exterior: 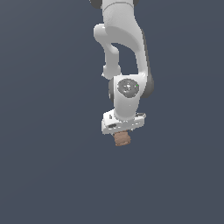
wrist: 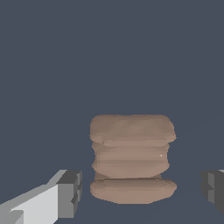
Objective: Pick up the object and move it to a goal position.
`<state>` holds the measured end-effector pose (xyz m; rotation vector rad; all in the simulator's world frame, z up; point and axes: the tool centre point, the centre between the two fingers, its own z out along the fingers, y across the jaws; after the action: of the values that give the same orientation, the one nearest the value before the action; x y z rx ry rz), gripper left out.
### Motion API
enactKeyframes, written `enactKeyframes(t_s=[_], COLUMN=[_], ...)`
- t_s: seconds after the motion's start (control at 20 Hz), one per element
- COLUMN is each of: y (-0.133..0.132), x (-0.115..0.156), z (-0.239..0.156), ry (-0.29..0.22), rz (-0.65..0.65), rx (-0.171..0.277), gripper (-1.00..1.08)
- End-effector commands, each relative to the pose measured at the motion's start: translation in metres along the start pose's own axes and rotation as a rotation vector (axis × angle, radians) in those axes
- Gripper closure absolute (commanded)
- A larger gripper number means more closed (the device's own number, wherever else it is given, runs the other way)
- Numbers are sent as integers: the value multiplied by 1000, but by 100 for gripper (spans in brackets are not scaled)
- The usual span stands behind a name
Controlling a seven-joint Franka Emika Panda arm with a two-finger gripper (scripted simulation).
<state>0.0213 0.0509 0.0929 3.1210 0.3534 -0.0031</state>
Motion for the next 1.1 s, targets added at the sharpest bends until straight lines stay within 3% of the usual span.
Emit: enactKeyframes(t_s=[0.0, 0.8, 0.85, 1.05], y=[0, 0, 0, 0], x=[0, 1, 1, 1], z=[0, 51, 51, 51], ry=[1, 2, 2, 2], rz=[0, -5, -5, -5], rx=[0, 0, 0, 0], gripper=[-92, -92, 108, 108])
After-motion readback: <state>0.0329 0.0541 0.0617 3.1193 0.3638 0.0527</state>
